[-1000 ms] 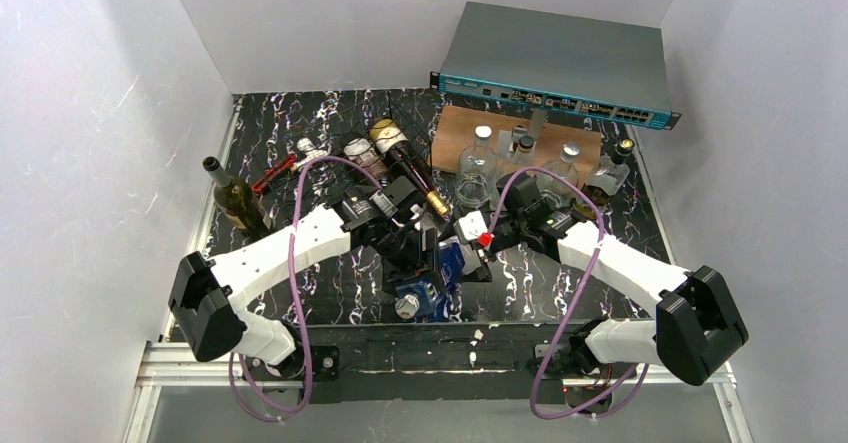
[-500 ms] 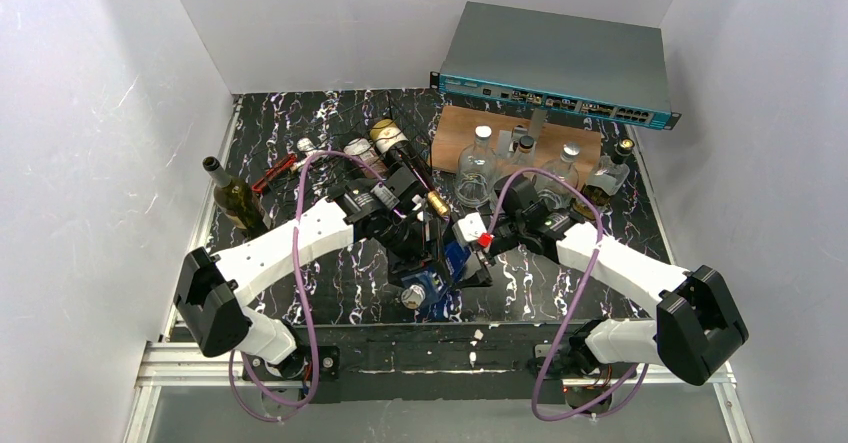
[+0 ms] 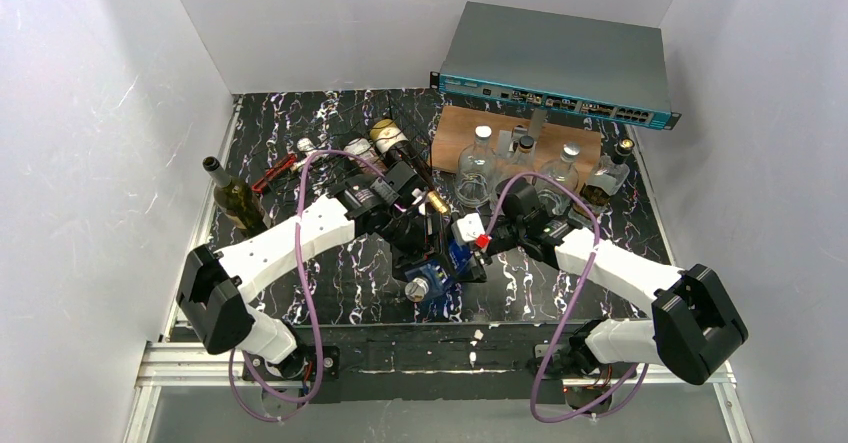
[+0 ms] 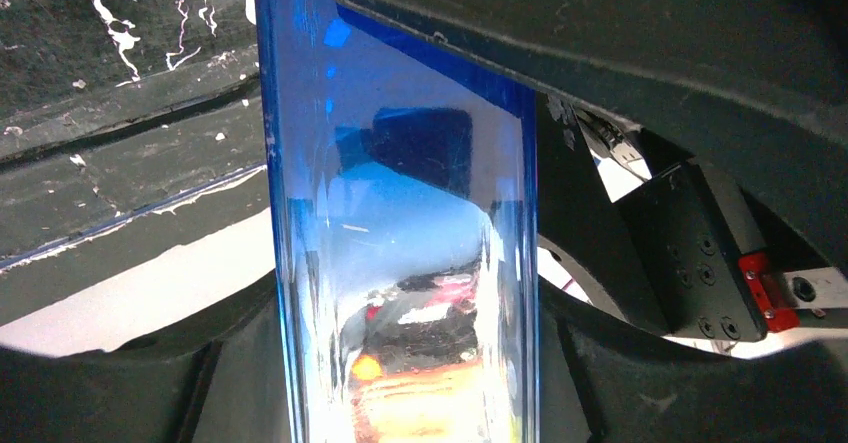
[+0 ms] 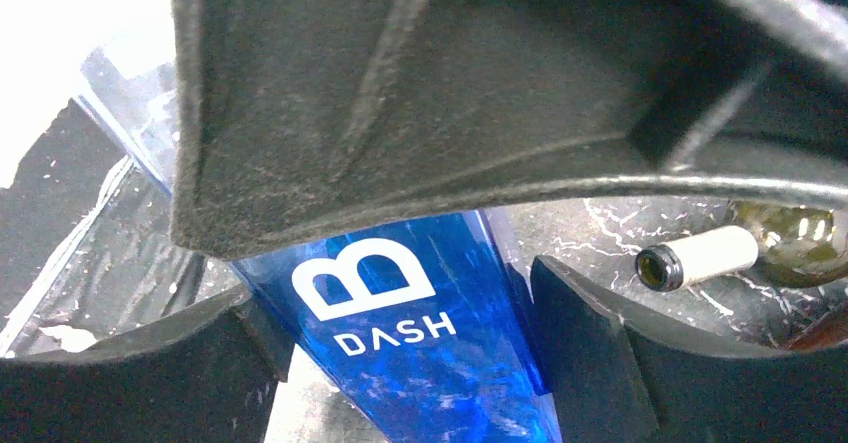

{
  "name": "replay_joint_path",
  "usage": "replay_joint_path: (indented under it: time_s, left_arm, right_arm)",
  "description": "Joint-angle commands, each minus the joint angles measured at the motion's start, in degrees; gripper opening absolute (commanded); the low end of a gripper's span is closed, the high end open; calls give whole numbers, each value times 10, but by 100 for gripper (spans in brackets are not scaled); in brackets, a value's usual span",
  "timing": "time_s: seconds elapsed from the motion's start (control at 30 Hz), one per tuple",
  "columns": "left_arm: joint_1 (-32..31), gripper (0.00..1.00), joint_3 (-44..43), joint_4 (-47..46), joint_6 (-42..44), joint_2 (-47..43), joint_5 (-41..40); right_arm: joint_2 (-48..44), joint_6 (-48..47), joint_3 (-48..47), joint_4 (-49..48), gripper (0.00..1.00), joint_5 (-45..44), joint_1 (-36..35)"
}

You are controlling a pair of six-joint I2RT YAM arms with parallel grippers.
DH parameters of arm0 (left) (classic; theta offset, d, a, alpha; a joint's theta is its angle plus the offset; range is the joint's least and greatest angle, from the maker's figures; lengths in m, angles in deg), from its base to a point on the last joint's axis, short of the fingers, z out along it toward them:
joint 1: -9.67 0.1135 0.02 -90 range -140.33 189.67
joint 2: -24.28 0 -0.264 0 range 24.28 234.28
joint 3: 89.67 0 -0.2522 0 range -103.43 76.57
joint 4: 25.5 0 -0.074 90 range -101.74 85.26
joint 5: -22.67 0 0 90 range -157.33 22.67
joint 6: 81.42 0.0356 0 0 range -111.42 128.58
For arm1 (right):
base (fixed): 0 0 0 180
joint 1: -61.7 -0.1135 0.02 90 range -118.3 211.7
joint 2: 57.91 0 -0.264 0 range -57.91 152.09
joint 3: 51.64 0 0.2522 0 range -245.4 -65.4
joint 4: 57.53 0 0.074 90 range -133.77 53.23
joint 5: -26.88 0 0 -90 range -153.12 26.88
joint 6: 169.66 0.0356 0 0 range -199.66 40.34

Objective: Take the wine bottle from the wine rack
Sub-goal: Place the wine bottle at the center of the board.

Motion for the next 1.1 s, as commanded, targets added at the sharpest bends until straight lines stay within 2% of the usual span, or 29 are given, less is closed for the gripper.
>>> replay_joint_path:
  time_s: [0.0, 0.07, 0.13, 0.2, 0.27, 0.33, 0.43, 0.6, 0.67, 0.83, 1.07]
  left_arm:
    - [4, 0, -20, -55, 5, -24, 50]
    - [6, 0, -16, -57, 4, -26, 50]
    - [9, 3, -9, -59, 1, -30, 52]
    - [12, 9, -4, -63, -1, -34, 54]
    - [16, 17, 1, -66, -3, -39, 57]
    - [18, 22, 9, -69, -5, -45, 58]
    - [22, 37, 20, -76, -8, -55, 58]
    - [27, 62, 39, -92, -13, -71, 62]
    - [29, 69, 47, -99, -14, -77, 63]
    - [36, 82, 61, -115, -15, -87, 73]
    - [45, 95, 59, -121, 13, -103, 69]
  right_arm:
    - [6, -23, 1, -19, 74, -1, -3]
    - [9, -42, -6, 6, 49, 1, -3]
    - [12, -52, -10, 17, 31, 0, -3]
    - [13, -65, -11, 26, 20, 2, -3]
    - [14, -71, -12, 33, 14, 3, -3]
    - [14, -73, -15, 38, 10, 5, -2]
    - [15, -73, -15, 41, 7, 6, -1]
    - [17, -72, -17, 42, 5, 6, 1]
    - [18, -71, -17, 42, 5, 7, 2]
    - [21, -66, -17, 39, 5, 10, 3]
    - [23, -57, -18, 36, 4, 20, 9]
